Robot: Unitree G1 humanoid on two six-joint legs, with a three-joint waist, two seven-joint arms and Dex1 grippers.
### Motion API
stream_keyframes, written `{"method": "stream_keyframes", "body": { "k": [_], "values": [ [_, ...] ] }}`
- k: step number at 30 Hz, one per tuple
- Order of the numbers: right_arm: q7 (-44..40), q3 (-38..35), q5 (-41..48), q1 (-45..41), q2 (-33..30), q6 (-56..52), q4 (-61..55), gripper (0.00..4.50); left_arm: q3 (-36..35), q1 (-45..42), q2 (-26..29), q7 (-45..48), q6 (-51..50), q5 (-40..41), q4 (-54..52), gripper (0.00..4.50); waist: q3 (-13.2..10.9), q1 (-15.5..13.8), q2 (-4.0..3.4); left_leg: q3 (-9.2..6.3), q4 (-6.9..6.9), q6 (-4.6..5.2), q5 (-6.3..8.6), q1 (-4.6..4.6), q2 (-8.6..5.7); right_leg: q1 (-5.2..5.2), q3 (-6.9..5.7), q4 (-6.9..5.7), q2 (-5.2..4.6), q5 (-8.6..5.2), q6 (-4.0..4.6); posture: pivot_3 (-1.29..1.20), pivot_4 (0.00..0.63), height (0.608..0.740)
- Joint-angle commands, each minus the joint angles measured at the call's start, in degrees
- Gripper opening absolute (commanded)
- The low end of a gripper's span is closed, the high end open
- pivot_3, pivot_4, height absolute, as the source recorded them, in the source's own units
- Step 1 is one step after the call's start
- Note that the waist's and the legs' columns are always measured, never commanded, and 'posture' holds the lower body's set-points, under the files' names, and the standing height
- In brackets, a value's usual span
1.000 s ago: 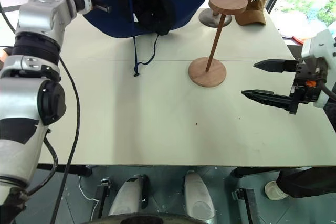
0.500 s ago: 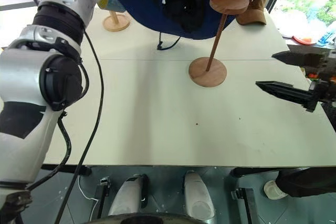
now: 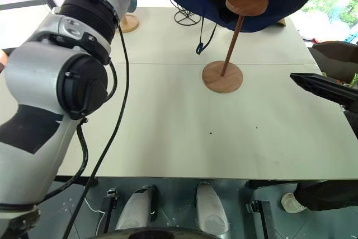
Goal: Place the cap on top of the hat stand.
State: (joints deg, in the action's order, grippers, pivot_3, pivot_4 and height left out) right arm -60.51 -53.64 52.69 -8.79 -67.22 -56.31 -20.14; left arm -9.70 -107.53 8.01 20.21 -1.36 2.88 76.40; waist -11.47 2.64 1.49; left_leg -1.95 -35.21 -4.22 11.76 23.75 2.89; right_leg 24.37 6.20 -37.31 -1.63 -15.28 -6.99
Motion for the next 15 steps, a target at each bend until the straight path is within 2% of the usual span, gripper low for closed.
{"method": "stream_keyframes", "body": {
  "k": [1, 5, 10, 15],
  "values": [
    [0.2, -5.8, 0.0, 0.5, -1.8, -1.4, 0.7, 4.50, -0.4, -1.6, 0.2, 3.8, 3.7, 1.2, -4.3, 0.05, 0.0, -0.1, 0.00, 0.00, 0.03, 0.00, 0.00, -0.01, 0.00, 0.01, 0.00, 0.00, 0.00, 0.00, 0.00, 0.00, 0.150, 0.740],
    [0.4, -8.8, -0.8, 0.8, -2.9, -2.7, 3.6, 4.50, 2.7, 3.4, 0.3, 9.8, 9.1, -0.7, -9.7, 0.05, 0.0, -0.1, -0.03, 0.01, 0.02, 0.00, 0.00, 0.00, 0.00, 0.03, 0.01, 0.01, -0.01, 0.00, 0.01, 0.00, 0.150, 0.740],
    [1.1, -11.3, -0.1, 0.0, -3.9, -4.7, 6.2, 4.50, 8.9, 16.7, 0.7, 18.3, 16.4, -2.2, -24.6, 0.05, 0.1, 0.0, -0.12, 0.02, 0.02, -0.01, -0.01, -0.09, 0.00, -0.01, 0.02, -0.05, -0.01, 0.05, 0.08, 0.00, 0.150, 0.740],
    [0.2, -11.9, -2.1, 1.7, -3.7, -3.6, 7.1, 4.50, 14.7, 28.8, 3.5, 19.6, 26.1, -6.8, -35.8, 0.05, 0.1, 0.0, -0.14, 0.02, -0.02, -0.01, -0.02, -0.12, 0.00, -0.02, 0.06, -0.14, 0.00, 0.19, 0.25, 0.00, 0.150, 0.740]
  ]
}}
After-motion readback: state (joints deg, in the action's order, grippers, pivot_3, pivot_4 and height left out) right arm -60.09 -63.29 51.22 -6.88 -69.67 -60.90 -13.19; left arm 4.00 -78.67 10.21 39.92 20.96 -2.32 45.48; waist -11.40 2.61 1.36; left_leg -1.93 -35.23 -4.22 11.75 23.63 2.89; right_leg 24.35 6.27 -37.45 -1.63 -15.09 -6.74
